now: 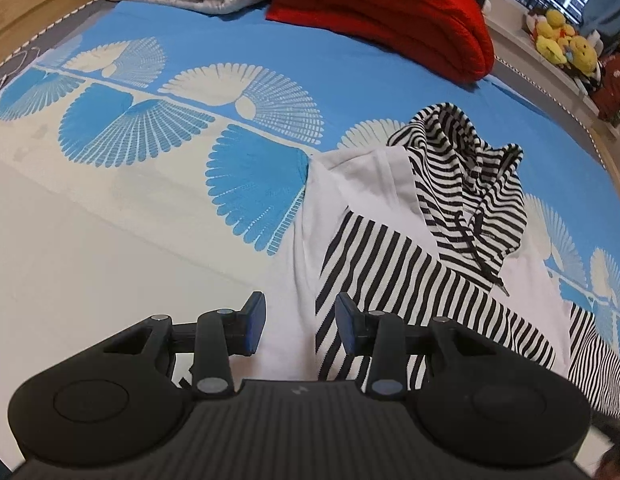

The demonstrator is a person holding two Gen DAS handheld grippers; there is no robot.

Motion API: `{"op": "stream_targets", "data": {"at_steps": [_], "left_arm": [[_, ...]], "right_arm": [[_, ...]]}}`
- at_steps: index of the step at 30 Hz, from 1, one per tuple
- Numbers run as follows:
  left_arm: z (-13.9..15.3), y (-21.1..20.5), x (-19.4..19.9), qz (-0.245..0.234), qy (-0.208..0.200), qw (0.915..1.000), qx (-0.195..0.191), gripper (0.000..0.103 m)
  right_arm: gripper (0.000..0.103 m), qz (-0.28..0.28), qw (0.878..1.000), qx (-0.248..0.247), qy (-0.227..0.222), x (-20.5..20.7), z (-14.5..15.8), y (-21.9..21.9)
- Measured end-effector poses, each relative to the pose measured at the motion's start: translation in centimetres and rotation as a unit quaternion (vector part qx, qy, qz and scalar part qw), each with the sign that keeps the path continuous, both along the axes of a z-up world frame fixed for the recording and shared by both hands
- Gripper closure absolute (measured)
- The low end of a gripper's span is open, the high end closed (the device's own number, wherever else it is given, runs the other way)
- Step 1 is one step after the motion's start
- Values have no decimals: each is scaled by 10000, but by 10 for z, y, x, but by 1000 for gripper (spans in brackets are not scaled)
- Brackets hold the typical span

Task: Fold small clothes
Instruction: 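Grasp the other striped sleeve with the right gripper and fold it across the front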

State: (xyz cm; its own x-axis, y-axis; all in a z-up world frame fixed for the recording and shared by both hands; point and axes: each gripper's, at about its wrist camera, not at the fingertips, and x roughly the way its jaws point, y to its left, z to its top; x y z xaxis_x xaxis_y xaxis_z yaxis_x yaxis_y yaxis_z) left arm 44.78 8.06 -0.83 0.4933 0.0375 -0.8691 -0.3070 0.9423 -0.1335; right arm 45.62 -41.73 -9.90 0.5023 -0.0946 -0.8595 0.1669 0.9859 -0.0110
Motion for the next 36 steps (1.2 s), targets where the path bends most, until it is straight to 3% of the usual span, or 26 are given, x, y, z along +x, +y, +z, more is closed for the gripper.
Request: {"op": "stream_targets", "data": {"at_steps": [3, 8, 18, 21, 25, 33, 36], "left_arm": [[0, -8, 0, -146, 20, 9999, 83, 60], [2, -24, -3, -336, -31, 9993, 129, 61], [-5, -67, 4, -744, 6, 9965, 368, 60], [-7, -79, 7, -835, 6, 9956, 424, 60], [-13, -92, 11, -944, 58, 9944, 466, 60], [-19, -102, 15, -1003, 106, 9935, 526, 60], [-19, -102, 15, -1009, 107, 9934, 530, 60]], "right_arm": [[67, -196, 9988, 26, -443, -14, 21, -19], [66, -652, 9960, -70, -603, -24, 28, -66], [66, -1615, 9846, -303, -598, -57, 4, -166], [64, -1913, 9791, -191, -655, -61, 2, -187], [52, -2338, 9692, 110, -770, -59, -3, -208], [52, -3149, 9451, 601, -631, -60, -27, -244], [52, -3221, 9426, 533, -702, -59, -30, -248]]}}
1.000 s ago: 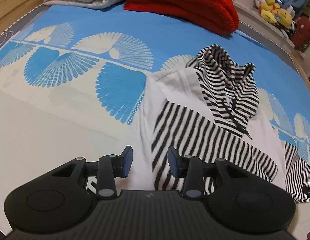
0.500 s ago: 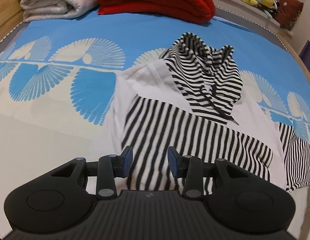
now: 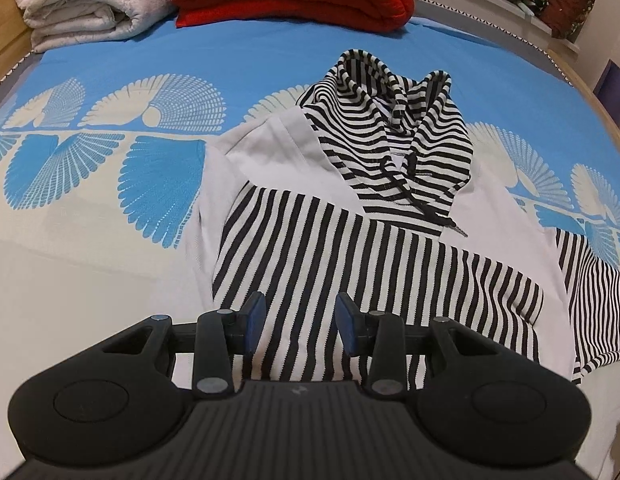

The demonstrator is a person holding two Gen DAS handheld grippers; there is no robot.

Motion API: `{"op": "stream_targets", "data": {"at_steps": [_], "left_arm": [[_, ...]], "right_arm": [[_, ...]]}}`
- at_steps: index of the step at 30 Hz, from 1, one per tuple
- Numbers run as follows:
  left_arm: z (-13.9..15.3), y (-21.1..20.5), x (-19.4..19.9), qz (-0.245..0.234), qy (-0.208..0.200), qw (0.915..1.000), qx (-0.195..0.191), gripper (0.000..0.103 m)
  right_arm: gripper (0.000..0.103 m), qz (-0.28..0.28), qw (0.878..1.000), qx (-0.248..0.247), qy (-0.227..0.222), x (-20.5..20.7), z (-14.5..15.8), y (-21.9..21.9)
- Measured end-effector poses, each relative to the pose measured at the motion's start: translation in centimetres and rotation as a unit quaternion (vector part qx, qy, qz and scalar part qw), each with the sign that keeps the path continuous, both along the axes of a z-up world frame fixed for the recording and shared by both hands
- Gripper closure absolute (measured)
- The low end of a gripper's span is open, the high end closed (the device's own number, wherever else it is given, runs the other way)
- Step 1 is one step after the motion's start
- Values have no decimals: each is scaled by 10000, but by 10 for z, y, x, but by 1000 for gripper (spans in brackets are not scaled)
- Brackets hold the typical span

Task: Fold small clothes
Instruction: 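Grasp the other striped sleeve with the right gripper and fold it across the front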

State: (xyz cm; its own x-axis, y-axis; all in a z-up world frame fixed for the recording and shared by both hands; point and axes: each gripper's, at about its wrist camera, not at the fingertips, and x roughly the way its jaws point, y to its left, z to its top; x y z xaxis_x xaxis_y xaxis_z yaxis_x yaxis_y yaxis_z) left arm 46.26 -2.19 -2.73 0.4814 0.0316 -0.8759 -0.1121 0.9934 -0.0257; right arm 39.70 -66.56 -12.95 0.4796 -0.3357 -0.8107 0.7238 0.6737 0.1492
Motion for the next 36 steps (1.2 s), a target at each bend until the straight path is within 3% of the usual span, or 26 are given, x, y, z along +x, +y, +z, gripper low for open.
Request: {"op": "stream_targets", "data": {"at_steps": [7, 9, 10, 11, 16, 21, 24, 26, 28, 29, 31, 33, 34, 36], "left_arm": [[0, -1, -1, -30, -6, 10000, 17, 60], [1, 0, -2, -23, -12, 10000, 21, 60], [1, 1, -3, -23, -9, 10000, 17, 60], [1, 1, -4, -22, -7, 10000, 11, 60], [4, 6, -7, -33, -32, 10000, -4, 60], [10, 14, -11, -31, -73, 9999, -81, 60], [15, 25, -14, 72, -125, 9998, -169, 60], [18, 34, -15, 171, -143, 9995, -217, 60], [20, 44, -16, 252, -155, 9992, -253, 60], [21, 49, -17, 286, -157, 9991, -266, 60], [23, 62, -18, 411, -154, 9985, -319, 60], [26, 74, -19, 495, -158, 9980, -367, 60], [27, 80, -20, 530, -162, 9977, -385, 60], [28, 89, -21, 610, -176, 9971, -426, 60]], "right_arm": [[51, -116, 9996, -249, 19, 12, -3, 3], [65, -208, 9990, -403, 54, 14, -3, 6], [83, -280, 9984, -475, 81, 15, -3, 7], [91, -388, 9978, -521, 87, 15, -2, 7], [97, -689, 9941, -840, -34, 16, 11, 17], [98, -343, 9794, -1964, -331, 34, 48, 63], [98, 356, 9566, -2768, -837, 48, 79, 129], [98, 1210, 9327, -3087, -1416, 56, 99, 193], [98, 2216, 9034, -3052, -2042, 57, 112, 262], [98, 2749, 8915, -2799, -2265, 56, 114, 289], [96, 4229, 8595, -1482, -2458, 56, 111, 345], [86, 5310, 8232, -299, -1988, 60, 95, 385], [79, 5645, 8093, 52, -1623, 62, 85, 402], [79, 5823, 8038, 81, -1214, 59, 73, 420]]}}
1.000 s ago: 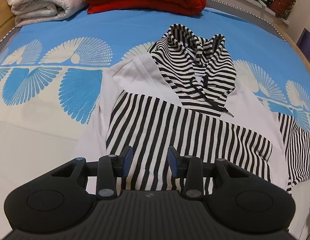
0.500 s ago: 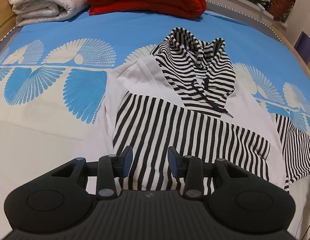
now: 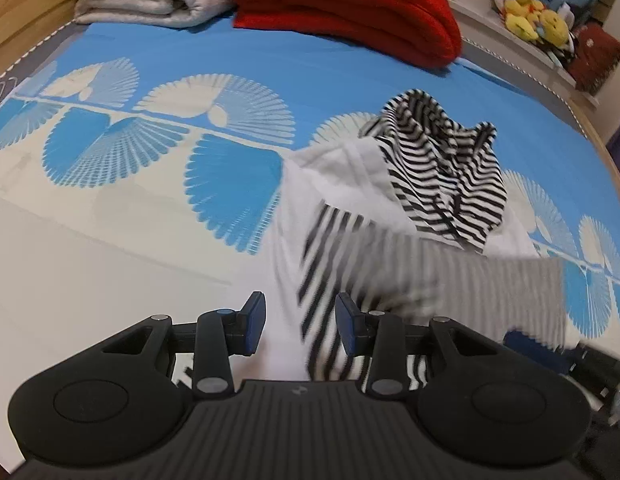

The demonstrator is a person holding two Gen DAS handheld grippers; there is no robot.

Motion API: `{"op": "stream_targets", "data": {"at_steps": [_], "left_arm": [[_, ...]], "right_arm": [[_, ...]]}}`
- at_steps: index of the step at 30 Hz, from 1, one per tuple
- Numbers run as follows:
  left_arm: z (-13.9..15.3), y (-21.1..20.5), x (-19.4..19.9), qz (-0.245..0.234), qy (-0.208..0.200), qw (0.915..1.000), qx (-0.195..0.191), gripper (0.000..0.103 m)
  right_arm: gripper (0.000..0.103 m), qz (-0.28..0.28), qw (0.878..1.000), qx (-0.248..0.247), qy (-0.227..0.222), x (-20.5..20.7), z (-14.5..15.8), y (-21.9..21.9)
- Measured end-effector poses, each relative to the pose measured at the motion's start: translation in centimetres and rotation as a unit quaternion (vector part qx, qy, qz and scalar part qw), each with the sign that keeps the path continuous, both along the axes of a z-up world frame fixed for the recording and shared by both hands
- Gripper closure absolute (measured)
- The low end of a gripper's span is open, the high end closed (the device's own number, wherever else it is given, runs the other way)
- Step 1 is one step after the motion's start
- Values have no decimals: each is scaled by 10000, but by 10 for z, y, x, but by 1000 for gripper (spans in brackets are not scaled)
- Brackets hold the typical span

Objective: Fold small clothes

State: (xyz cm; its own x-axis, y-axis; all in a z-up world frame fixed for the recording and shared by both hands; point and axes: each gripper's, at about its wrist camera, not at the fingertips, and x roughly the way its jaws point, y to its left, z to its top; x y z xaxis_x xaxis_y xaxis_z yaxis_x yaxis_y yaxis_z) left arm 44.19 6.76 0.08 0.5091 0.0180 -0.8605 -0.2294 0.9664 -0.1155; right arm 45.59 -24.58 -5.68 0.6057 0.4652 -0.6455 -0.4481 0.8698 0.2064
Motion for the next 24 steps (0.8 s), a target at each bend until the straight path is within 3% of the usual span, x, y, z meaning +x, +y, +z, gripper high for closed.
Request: {"op": "stream_targets", "data": {"at_steps": [3, 7, 9, 11, 13, 14, 15, 16, 19, 21, 23, 24], "left_arm": [[0, 13, -1, 142, 26, 9998, -128, 60], [0, 19, 0, 233, 31, 9995, -217, 60], [-3, 20, 1, 279, 56, 9994, -197, 60], [-9, 19, 2, 307, 129, 9993, -177, 60], [-13, 18, 3, 291, 179, 9993, -137, 60], [-14, 17, 3, 280, 193, 9994, -104, 60], [-15, 15, 3, 263, 203, 9994, -59, 60], [-16, 13, 4, 247, 209, 9995, -14, 60], [-20, 8, 9, 259, 248, 9993, 45, 60], [-23, 0, 14, 248, 264, 9993, 79, 60], [-29, -6, 19, 248, 316, 9991, 108, 60], [-34, -10, 22, 260, 349, 9990, 75, 60]], "right_arm": [[76, -409, 9987, -206, 224, 5, 8, -5], [72, -1892, 9789, -451, 627, 20, 45, -26], [67, -2422, 9678, -99, 684, 16, 63, -47], [50, -2640, 9630, 326, 424, 2, 75, -61], [47, -2722, 9615, 373, -18, -13, 67, -74], [48, -2778, 9606, 54, -49, -12, 57, -75], [48, -2983, 9524, -543, 322, -4, 45, -75], [49, -3135, 9451, -708, 589, 2, 35, -78], [52, -3192, 9415, -48, 1081, 22, 15, -100], [52, -3252, 9360, -144, 1339, 30, 2, -105], [52, -3419, 9243, -204, 1683, 34, -15, -107], [52, -3584, 9128, -111, 1954, 33, -26, -113]]}}
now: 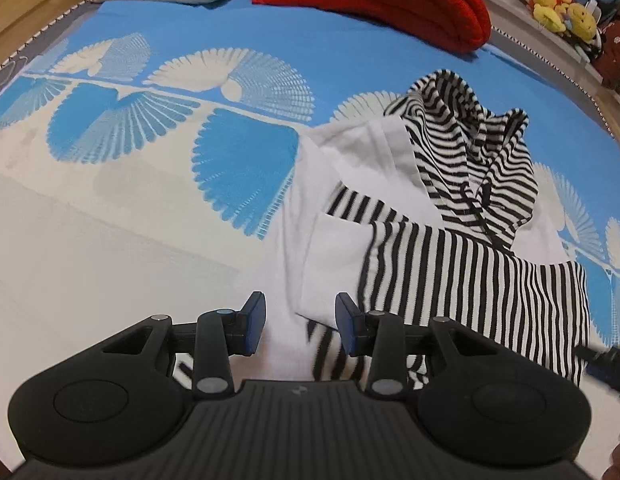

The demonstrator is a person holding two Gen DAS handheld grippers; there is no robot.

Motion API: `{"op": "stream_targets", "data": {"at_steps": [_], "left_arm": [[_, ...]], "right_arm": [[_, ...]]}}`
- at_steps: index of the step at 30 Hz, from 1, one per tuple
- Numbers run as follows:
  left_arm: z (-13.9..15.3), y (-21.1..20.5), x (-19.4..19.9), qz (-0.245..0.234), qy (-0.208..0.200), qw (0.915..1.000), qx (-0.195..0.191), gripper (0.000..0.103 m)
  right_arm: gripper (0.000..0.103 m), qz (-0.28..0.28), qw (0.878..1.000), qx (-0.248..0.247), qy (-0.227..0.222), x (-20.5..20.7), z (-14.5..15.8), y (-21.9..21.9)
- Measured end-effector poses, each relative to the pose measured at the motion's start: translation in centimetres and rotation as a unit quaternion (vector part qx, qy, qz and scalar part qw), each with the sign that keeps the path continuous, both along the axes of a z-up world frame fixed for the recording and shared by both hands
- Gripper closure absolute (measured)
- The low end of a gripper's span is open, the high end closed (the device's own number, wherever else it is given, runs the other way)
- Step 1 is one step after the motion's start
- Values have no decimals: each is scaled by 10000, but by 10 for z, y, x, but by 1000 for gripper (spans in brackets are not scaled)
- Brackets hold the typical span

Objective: Fold small clothes

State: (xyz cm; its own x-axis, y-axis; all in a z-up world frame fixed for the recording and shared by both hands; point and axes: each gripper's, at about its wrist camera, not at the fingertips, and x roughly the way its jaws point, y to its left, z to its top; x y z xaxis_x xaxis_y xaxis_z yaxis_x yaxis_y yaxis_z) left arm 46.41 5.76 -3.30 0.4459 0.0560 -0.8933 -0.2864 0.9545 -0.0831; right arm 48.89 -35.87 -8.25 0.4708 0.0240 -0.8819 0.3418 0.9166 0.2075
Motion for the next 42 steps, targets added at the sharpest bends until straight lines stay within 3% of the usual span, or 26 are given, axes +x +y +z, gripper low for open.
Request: {"op": "stream_targets", "data": {"at_steps": [3, 5, 7, 10, 14, 15, 16, 17, 18, 20, 23, 25, 28, 29, 33, 35, 36, 39, 42], "left_arm": [[-12, -6, 9, 145, -45, 9993, -343, 60], [-22, -13, 16, 222, -29, 9984, -516, 53], [-33, -22, 24, 275, -65, 9983, -517, 46], [-53, -36, 33, 244, 32, 9995, -193, 36], [-80, -49, 39, -75, 236, 9983, 519, 39], [-84, -53, 38, -235, 210, 9968, 730, 42], [-86, -60, 38, -488, 167, 9940, 965, 61], [-86, -63, 37, -760, 138, 9918, 1014, 88], [-81, -66, 36, -896, 114, 9908, 1011, 96], [-62, -65, 30, -839, -76, 9910, 1044, 96], [-39, -55, 24, -665, -275, 9945, 761, 96], [-44, -48, 24, -533, -66, 9959, 733, 95], [-65, -35, 29, -319, 616, 9961, 541, 85], [-62, -35, 30, -318, 592, 9964, 517, 85], [-28, -43, 26, -545, -212, 9968, 542, 72], [-28, -50, 26, -721, -348, 9949, 621, 69], [-36, -51, 28, -748, -217, 9952, 590, 69], [-79, -39, 30, -482, 714, 9959, 259, 69], [-73, -40, 31, -424, 643, 9965, 322, 69]], "right_arm": [[52, -819, 9943, 420, 536, -5, -29, -19], [59, -1213, 9890, 584, 617, -12, -38, -31], [60, -1265, 9881, 634, 594, -15, -38, -33], [57, -1072, 9927, 207, 522, -15, -33, -24], [57, -1020, 9930, 146, 582, -15, -37, -24], [57, -1009, 9931, 126, 579, -15, -37, -23], [57, -995, 9933, 97, 578, -16, -36, -22], [57, -1003, 9933, 82, 575, -13, -35, -27], [57, -1034, 9930, 54, 566, -13, -34, -26], [57, -1112, 9923, -34, 541, -13, -30, -24], [57, -1054, 9932, -257, 414, -11, -26, -17], [57, -1052, 9925, -384, 496, -9, -31, -16], [57, -1320, 9872, -368, 813, -11, -44, -23], [57, -1383, 9862, -391, 819, -12, -44, -25], [57, -1290, 9887, -590, 486, -11, -31, -20], [55, -1161, 9899, -724, 360, -9, -27, -16], [54, -1111, 9907, -678, 383, -8, -30, -17], [48, -1205, 9887, -399, 793, -5, -49, -27], [46, -1183, 9883, -595, 760, -3, -44, -26]]}}
